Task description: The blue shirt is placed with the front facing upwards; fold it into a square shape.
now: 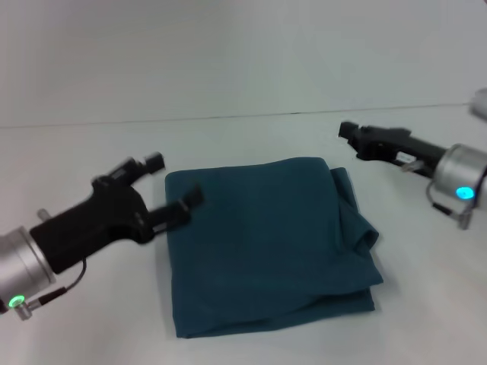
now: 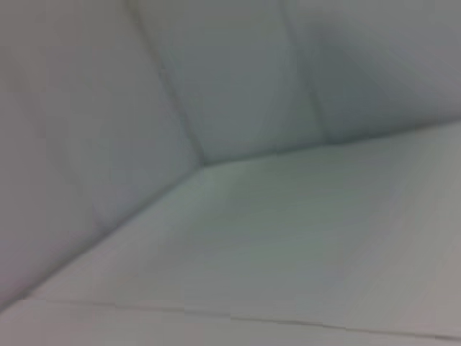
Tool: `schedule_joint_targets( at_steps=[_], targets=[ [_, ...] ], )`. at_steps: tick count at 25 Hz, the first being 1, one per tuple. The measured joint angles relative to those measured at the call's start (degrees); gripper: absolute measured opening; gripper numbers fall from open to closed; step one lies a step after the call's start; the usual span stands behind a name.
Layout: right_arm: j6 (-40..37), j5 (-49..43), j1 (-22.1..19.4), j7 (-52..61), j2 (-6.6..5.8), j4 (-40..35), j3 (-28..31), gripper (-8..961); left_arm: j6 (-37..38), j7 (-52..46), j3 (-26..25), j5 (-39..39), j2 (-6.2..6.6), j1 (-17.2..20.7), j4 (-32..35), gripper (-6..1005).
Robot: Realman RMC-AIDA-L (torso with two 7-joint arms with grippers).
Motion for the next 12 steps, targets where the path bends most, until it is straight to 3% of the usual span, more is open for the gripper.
schedule_joint_targets(
  at_steps=[6, 9, 12],
  targets=[
    [-24.3, -7.7, -5.1, 11.3, -0.23, -21.7, -14.2, 110, 0.1, -11.6, -2.3, 13.4, 0.31, -1.3, 6.6, 904],
    [-28.6, -12.2, -5.7, 19.5, 0.19, -30.4, -19.6, 111, 0.1, -14.8, -2.5, 17.1, 0.39, -1.8, 9.1, 904],
    [-28.9, -13.3, -5.9, 23.2, 0.38, -33.5, -24.2, 151, 0.2, -15.8, -2.4, 18.8, 0.39, -2.4, 10.0, 904]
  ],
)
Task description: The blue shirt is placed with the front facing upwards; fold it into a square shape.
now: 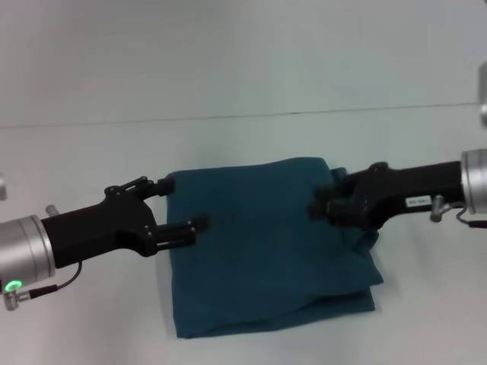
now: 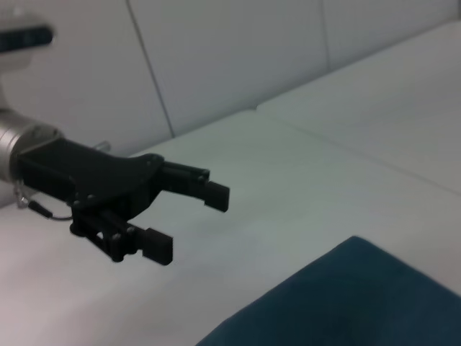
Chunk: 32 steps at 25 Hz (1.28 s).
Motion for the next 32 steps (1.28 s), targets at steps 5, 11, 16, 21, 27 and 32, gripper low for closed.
schedule_joint_targets(
  at_steps=[5, 11, 16, 21, 27, 32],
  targets=[
    [2.9, 0.1, 0.4, 2.0, 0.23, -0.6, -5.7, 346, 0.0, -0.5, -0.1, 1.5, -0.03, -0.8, -0.2, 904],
    [8.1, 1.4, 0.8, 4.2, 0.33, -0.9, -12.8, 606, 0.0, -0.9, -0.1, 1.9, 0.03, -1.0, -0.2, 905],
    [9.4, 1.9, 1.3, 4.9, 0.25, -1.0, -14.1, 799, -0.1, -1.6, -0.1, 3.1, 0.01, -1.2, 0.0, 904],
    [11.0, 1.9, 1.3, 5.0, 0.22, -0.9, -15.7, 938, -0.2, -1.9, -0.5, 3.2, 0.0, -1.3, 0.0, 904],
    [11.8, 1.9, 1.2, 5.0, 0.21, -0.6, -16.7, 938, -0.3, -2.0, -0.8, 3.2, 0.0, -1.3, -0.1, 904],
    [11.7, 1.9, 1.3, 5.2, 0.21, -0.8, -16.7, 938, -0.5, -2.0, -1.0, 3.2, 0.0, -1.2, -0.2, 905]
  ],
)
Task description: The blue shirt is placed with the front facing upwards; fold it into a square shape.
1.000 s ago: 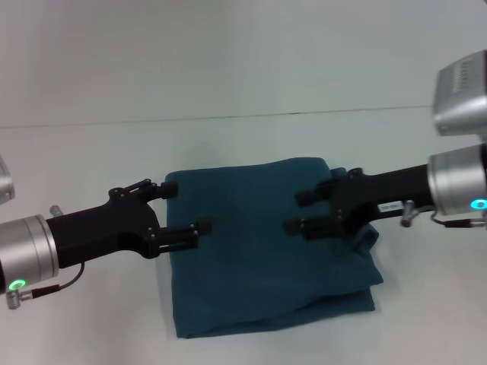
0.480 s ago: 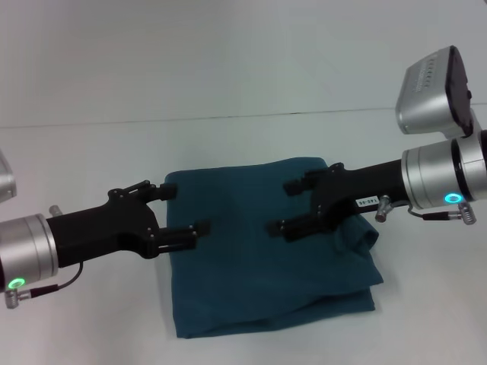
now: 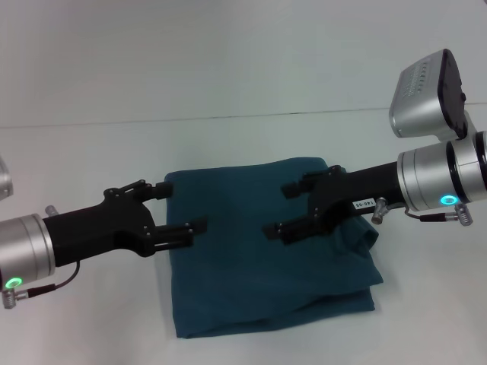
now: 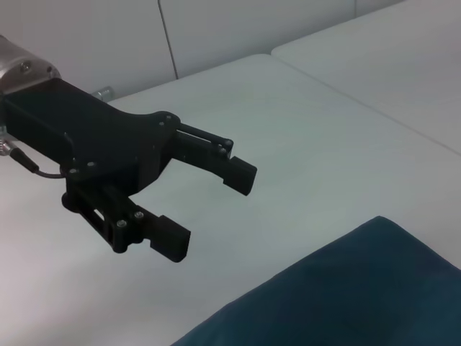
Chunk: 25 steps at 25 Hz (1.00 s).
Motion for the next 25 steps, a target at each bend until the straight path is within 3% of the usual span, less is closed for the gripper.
schedule_joint_targets(
  at_steps=[25],
  targets=[
    [0.7, 0.0, -0.3, 1.3, 0.1, 0.2, -2.0, 938, 0.3, -0.7, -1.4, 0.0, -0.09, 0.6, -0.2, 905]
  ],
)
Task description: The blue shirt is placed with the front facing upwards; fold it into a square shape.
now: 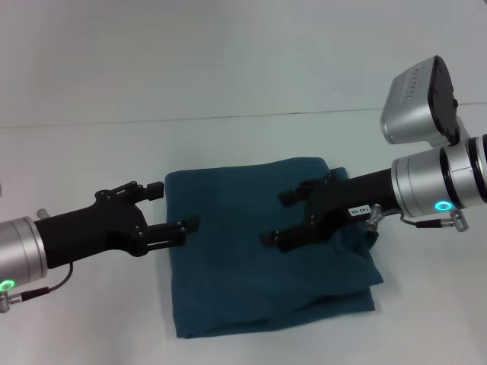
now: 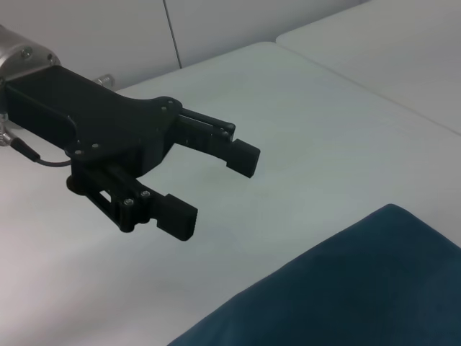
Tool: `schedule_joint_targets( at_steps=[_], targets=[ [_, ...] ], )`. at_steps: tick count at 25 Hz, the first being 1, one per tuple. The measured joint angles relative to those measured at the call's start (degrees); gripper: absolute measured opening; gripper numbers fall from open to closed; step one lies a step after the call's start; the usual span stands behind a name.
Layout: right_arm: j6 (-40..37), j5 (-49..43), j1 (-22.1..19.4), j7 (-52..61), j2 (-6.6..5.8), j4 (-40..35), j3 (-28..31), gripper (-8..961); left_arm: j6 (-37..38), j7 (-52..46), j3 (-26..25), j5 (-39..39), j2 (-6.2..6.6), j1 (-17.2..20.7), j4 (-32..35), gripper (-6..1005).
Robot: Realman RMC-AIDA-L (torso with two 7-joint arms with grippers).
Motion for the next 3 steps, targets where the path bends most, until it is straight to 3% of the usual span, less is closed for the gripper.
schedule_joint_targets(
  at_steps=[3],
  targets=[
    [0.0, 0.0, -0.2, 0.1, 0.0, -0.2, -0.1, 938, 0.1, 0.0, 0.0, 0.0, 0.0, 0.1, 0.0, 905]
  ],
)
